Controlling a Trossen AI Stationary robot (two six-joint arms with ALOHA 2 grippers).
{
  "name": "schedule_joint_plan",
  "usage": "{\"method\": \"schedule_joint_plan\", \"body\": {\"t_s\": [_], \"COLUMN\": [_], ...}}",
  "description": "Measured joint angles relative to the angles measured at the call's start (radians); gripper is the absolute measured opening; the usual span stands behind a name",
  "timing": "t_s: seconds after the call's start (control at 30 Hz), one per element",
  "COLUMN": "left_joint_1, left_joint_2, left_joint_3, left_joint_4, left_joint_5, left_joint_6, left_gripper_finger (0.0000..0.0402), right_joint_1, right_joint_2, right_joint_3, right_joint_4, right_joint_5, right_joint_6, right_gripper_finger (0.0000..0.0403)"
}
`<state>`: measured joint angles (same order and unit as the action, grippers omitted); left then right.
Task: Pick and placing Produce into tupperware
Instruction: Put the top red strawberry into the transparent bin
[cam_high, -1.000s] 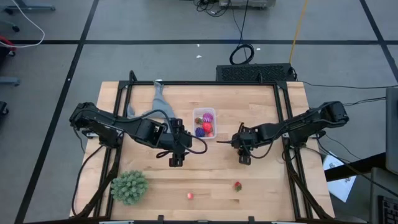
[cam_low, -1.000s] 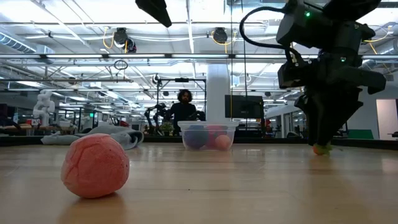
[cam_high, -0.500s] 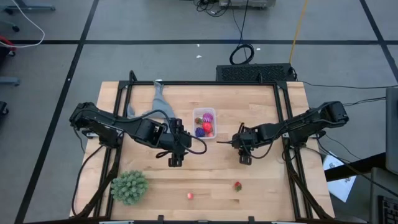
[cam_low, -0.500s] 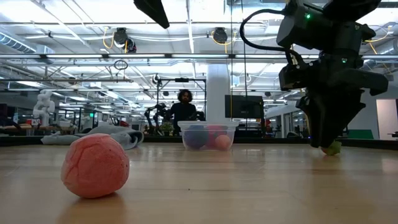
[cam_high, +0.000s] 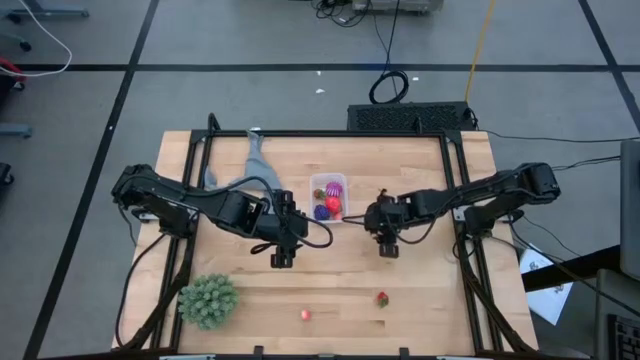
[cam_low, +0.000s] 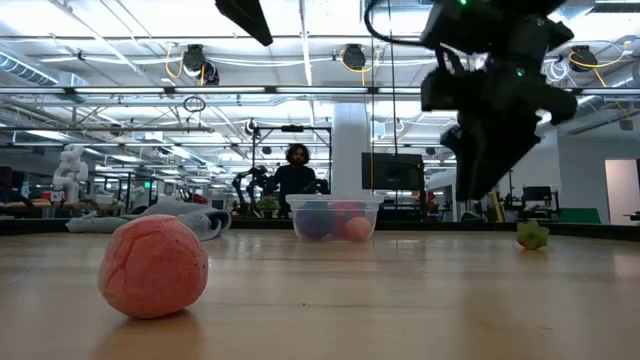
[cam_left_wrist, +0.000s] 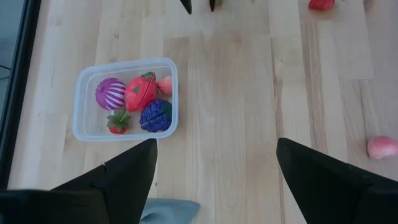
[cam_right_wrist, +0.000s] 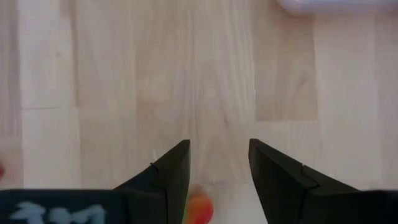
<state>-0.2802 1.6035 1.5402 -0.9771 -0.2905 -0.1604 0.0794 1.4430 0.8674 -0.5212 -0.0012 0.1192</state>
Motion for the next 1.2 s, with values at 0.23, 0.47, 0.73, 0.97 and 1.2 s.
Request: {"method": "schedule_joint_plan", "body": {"t_s": [0.23, 0.47, 0.73, 0.97, 1.2], "left_joint_1": [0.0, 0.0, 0.0, 0.0, 0.0], "left_joint_2": [0.0, 0.0, 0.0, 0.0, 0.0], "left_joint_3": [0.0, 0.0, 0.0, 0.0, 0.0], "left_joint_4": [0.0, 0.0, 0.0, 0.0, 0.001], "left_joint_5": [0.0, 0.0, 0.0, 0.0, 0.0], "left_joint_6": [-0.001, -0.006, -0.01, -0.01, -0.011], "left_gripper_finger": [0.0335, 0.0335, 0.0335, 0.0335, 0.0335], "right_joint_1": [0.022, 0.045, 0.083, 0.1, 0.1], "right_joint_2": [0.0, 0.0, 0.0, 0.0, 0.0], "right_joint_3": [0.043, 0.043, 0.043, 0.028, -0.014], "right_joint_4": [-0.182, -0.299, -0.255, -0.228, -0.174], "right_joint_5": [0.001, 0.004, 0.005, 0.005, 0.005], "right_joint_6": [-0.255, -0.447, -0.506, -0.501, -0.5], "right_gripper_finger": [0.0155, 0.0155, 0.0155, 0.0155, 0.0155]}}
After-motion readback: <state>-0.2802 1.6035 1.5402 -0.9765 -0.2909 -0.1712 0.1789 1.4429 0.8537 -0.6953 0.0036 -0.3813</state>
